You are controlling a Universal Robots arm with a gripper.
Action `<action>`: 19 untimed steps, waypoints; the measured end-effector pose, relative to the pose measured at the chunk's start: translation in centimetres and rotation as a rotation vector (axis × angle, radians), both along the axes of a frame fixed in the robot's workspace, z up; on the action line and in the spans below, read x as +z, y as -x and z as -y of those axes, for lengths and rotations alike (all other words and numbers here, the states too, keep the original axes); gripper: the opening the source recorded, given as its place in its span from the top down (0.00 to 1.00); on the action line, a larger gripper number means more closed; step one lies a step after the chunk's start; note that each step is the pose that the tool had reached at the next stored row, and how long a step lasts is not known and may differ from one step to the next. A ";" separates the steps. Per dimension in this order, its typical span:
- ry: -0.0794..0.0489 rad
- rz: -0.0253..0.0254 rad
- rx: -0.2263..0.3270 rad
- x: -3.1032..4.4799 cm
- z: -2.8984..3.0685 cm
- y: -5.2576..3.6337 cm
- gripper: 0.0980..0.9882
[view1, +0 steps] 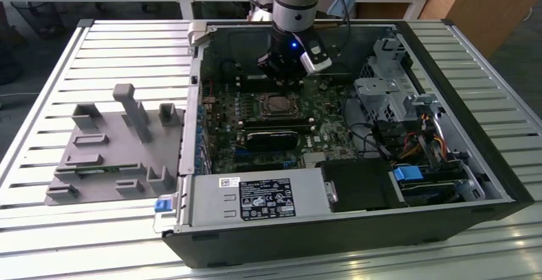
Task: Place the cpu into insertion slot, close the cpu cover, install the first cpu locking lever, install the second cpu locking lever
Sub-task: 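Install the first cpu locking lever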
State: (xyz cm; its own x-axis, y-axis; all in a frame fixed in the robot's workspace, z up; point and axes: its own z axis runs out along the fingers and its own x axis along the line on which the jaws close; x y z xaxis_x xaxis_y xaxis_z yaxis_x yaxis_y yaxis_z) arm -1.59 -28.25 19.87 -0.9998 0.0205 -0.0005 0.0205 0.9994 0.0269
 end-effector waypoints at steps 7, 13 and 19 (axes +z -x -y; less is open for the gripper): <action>0.001 -0.0001 0.000 -0.19 0.00 -0.04 0.99; 0.002 -0.0004 0.000 -0.40 0.00 -0.11 0.99; 0.001 0.0000 0.000 0.62 -0.02 -0.13 0.99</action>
